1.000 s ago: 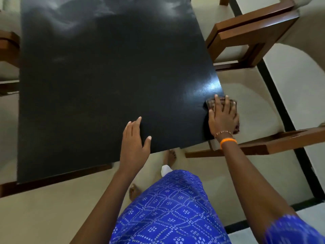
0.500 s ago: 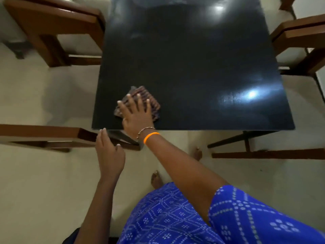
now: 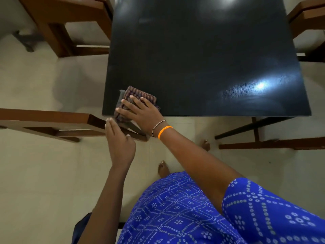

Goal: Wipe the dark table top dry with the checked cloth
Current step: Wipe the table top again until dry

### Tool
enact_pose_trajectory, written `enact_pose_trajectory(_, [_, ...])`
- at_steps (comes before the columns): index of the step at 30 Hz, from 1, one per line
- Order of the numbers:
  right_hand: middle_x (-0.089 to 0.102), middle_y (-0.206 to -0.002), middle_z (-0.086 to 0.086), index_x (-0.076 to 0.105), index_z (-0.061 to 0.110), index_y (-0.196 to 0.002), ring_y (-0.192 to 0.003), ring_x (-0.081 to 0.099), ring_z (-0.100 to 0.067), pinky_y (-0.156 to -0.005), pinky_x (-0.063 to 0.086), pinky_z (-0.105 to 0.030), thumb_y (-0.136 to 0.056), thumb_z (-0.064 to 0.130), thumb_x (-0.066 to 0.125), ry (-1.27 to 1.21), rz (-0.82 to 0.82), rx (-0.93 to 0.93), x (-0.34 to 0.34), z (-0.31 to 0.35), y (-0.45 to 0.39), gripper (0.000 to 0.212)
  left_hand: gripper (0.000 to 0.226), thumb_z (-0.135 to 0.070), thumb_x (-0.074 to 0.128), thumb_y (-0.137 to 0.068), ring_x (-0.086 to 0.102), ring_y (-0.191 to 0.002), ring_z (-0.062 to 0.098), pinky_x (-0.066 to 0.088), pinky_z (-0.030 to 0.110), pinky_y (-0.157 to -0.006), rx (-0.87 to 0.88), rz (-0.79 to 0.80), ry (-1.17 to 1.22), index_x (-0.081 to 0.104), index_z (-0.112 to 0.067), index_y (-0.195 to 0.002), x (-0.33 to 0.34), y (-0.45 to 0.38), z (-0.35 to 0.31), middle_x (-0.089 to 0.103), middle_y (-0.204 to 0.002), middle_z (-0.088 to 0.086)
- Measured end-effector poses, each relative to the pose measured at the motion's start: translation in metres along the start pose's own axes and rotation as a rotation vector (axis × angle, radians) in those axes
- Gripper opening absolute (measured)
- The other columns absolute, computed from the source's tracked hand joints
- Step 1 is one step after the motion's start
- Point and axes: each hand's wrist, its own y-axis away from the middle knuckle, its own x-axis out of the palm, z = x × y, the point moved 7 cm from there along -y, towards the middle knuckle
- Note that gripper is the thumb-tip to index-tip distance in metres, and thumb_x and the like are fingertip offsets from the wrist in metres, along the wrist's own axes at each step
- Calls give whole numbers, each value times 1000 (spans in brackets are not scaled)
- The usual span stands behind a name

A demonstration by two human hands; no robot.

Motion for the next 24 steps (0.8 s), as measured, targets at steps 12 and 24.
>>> enact_pose_trajectory(12, [48, -143, -3, 42, 26, -140, -131, 46, -29, -105, 40, -43, -89, 9, 48, 281, -272, 211, -1, -157, 188, 54, 72, -14, 46, -88, -5, -145, 24, -1, 37, -116, 538, 222, -243, 5, -9, -147, 86, 61, -120, 7, -157, 8])
enact_pose_trajectory(24, [46, -144, -6, 44, 23, -139, -132, 44, -31, -105, 39, -45, -90, 8, 41, 212, -228, 450, -11, -275, 326, 51, 73, -19, 48, -88, -4, -145, 25, -2, 34, -113, 643, 303, -313, 8, -7, -147, 162, 111, -203, 9, -157, 9])
